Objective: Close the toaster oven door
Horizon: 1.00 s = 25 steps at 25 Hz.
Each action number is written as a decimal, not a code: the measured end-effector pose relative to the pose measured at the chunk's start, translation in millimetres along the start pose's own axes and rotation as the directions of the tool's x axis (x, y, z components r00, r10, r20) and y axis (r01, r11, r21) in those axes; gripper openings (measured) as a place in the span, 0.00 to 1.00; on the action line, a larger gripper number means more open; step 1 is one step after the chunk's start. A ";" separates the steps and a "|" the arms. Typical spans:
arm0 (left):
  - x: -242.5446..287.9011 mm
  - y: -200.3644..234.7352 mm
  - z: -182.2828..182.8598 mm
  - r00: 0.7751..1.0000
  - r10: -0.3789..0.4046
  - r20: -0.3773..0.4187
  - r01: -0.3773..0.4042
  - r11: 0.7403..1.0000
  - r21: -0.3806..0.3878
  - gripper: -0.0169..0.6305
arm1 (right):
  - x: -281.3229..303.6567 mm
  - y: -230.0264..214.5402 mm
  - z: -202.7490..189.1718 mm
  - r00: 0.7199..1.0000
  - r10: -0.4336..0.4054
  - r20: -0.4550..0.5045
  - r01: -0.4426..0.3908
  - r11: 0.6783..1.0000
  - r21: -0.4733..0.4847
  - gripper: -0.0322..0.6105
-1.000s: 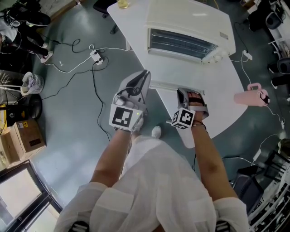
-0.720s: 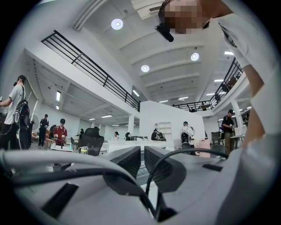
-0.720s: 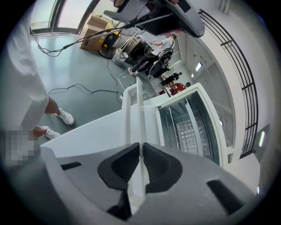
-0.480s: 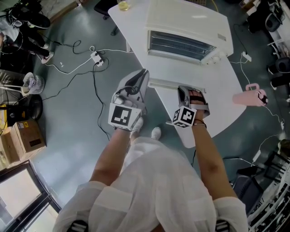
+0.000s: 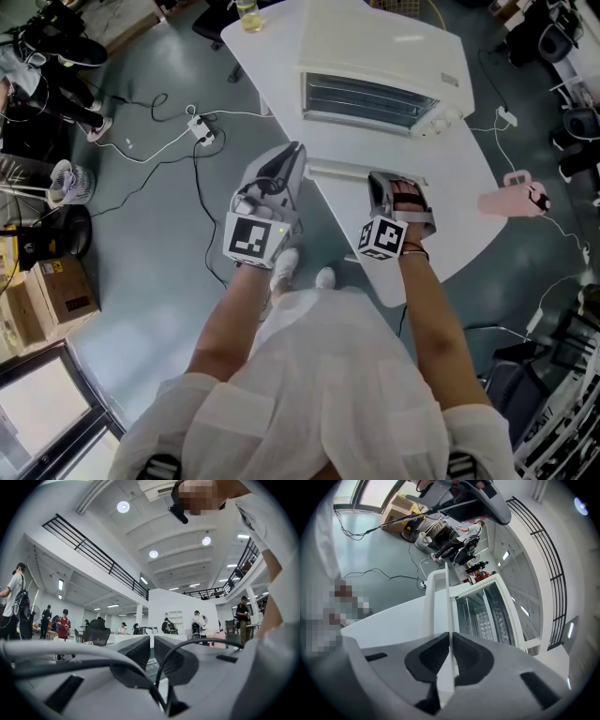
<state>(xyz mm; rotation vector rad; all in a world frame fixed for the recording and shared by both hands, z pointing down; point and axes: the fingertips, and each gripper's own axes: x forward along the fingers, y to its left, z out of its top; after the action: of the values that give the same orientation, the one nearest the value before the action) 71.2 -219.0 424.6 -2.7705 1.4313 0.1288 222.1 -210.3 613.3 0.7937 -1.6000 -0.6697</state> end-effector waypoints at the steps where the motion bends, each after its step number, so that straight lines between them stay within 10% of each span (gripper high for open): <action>1: 0.9 0.5 0.5 1.000 -0.004 -0.006 0.004 1.000 0.003 0.06 | 0.2 -2.9 0.1 1.000 -0.003 -0.003 0.003 1.000 0.004 0.09; 25: 24.5 21.5 32.8 0.999 0.005 0.045 -0.006 1.000 0.024 0.06 | 9.4 -77.8 0.8 0.997 -0.073 -0.027 0.074 0.997 0.027 0.10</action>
<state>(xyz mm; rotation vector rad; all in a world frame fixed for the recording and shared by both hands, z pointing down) 65.7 -249.5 390.4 -2.7266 1.4202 0.1724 230.7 -264.9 557.8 0.8817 -1.5653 -0.6885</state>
